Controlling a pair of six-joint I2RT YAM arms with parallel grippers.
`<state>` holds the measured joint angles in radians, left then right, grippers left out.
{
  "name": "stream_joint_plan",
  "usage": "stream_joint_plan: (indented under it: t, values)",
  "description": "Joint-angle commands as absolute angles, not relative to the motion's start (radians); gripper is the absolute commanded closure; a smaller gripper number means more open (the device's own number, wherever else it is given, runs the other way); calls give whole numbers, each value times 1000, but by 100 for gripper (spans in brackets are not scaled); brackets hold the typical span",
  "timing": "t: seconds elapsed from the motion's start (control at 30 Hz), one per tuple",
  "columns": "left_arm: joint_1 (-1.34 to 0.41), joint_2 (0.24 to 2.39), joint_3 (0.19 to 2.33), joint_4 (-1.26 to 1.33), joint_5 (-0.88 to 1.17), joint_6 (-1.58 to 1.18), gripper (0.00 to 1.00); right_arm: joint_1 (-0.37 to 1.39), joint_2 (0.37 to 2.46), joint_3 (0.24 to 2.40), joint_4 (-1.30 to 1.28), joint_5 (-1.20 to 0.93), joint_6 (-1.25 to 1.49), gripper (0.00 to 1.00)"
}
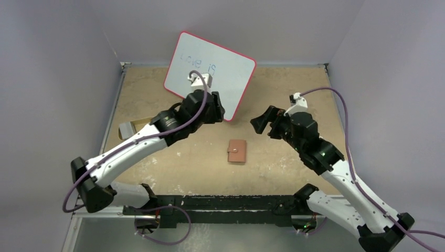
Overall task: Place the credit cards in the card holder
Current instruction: Reset both arms
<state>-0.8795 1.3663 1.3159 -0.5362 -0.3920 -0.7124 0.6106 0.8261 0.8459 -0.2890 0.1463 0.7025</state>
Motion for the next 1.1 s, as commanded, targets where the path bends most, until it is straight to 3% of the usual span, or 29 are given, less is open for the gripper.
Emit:
stream_joint_plan:
  t: [0.0, 0.1, 0.3, 0.53, 1.07]
  values:
    - [-880, 1238, 1307, -539, -505, -662, 51, 616, 758, 918, -382, 248, 661, 1]
    - [-880, 1151, 1268, -546, -539, -663, 43, 616, 729, 935, -420, 299, 683, 1]
    - [-881, 1021, 1170, -526, -524, -712, 38, 615, 704, 936, -437, 334, 763, 1]
    - [-880, 911, 1055, -431, -492, -748, 34, 615, 634, 845, -325, 298, 748, 1]
    - [-880, 876, 1030, -466, -529, -749, 30, 615, 668, 858, -301, 242, 728, 3]
